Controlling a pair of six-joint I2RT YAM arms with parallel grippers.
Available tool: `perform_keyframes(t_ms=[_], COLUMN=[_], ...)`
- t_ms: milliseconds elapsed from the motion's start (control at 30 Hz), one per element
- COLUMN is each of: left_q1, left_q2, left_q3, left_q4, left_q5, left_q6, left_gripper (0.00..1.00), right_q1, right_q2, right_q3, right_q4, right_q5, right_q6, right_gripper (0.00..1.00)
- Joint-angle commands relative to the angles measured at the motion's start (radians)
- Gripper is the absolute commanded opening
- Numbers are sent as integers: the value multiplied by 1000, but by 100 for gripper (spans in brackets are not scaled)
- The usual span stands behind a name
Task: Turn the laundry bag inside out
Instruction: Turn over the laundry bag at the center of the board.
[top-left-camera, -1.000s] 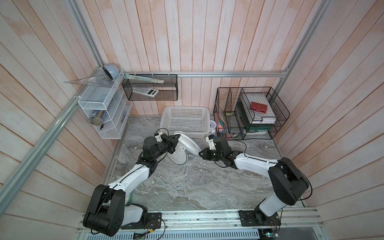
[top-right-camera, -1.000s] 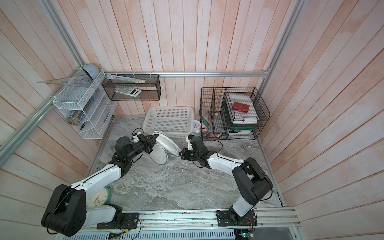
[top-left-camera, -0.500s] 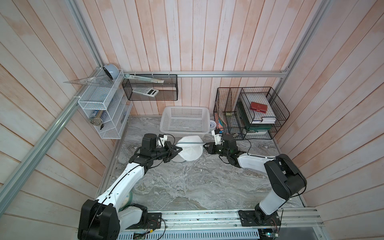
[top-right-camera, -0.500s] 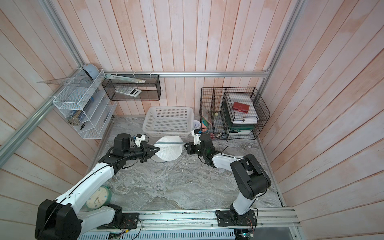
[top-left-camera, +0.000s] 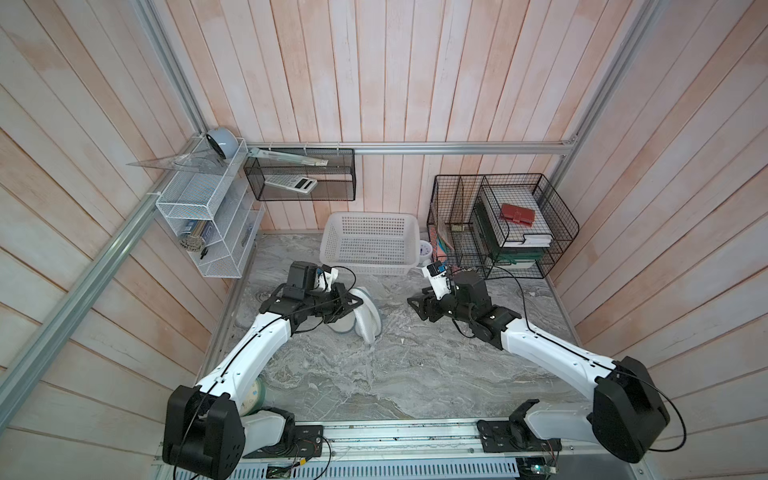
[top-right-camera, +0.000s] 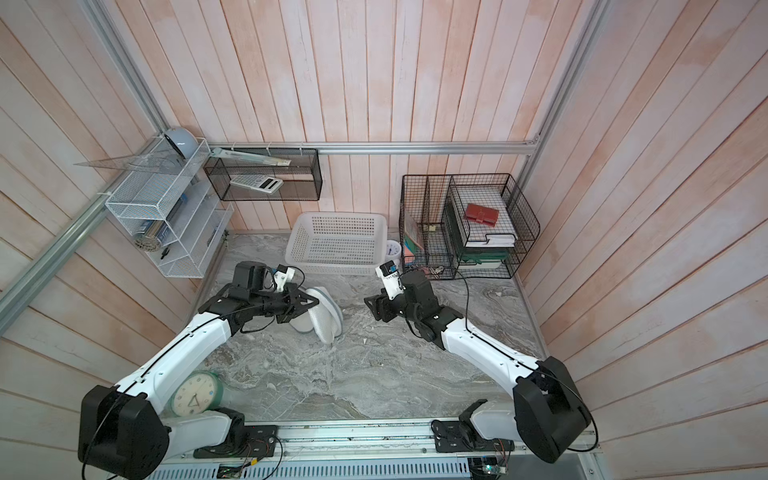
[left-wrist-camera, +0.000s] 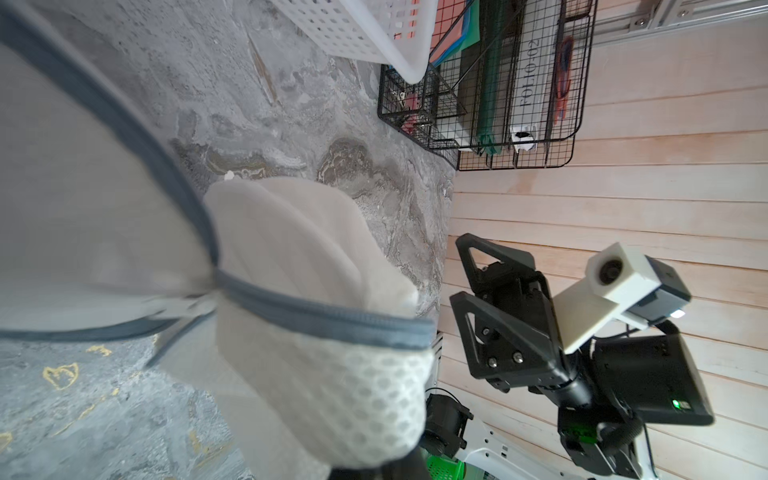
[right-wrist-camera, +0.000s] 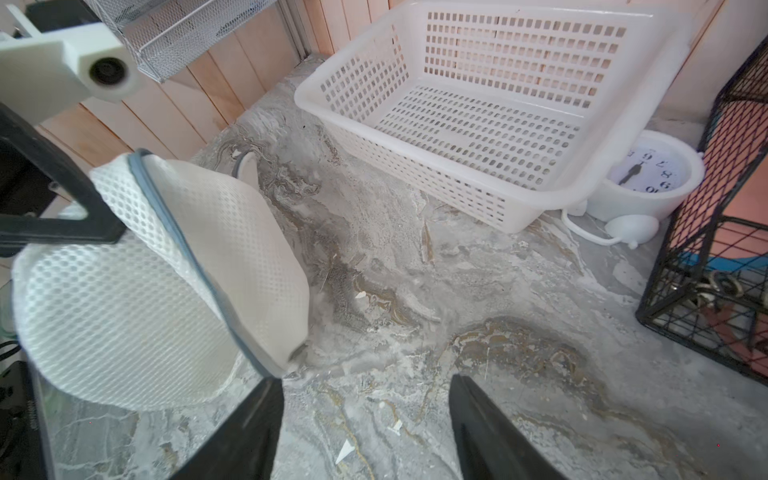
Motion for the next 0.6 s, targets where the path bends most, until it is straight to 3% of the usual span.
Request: perform_keyframes(t_ms=[0, 167, 367, 567], left_q1=[3, 1, 0, 1], left_q2=[17, 20, 7, -4], left_q3=[25, 36, 27, 31], left_q4=[-29, -41, -57, -52], left_q5=[-13, -5, -12, -12], left_q6=[47, 64, 71, 61], left_gripper=[0, 0, 0, 0], right_q1=[25, 102, 130, 152], right_q2=[19, 108, 278, 363], right_q3=[52, 188, 339, 374], right_q4=[-120, -136, -110, -80], right_q5=[1, -99, -235, -279], right_q6=[-108, -129, -63, -37], right_gripper=[71, 69, 58, 57])
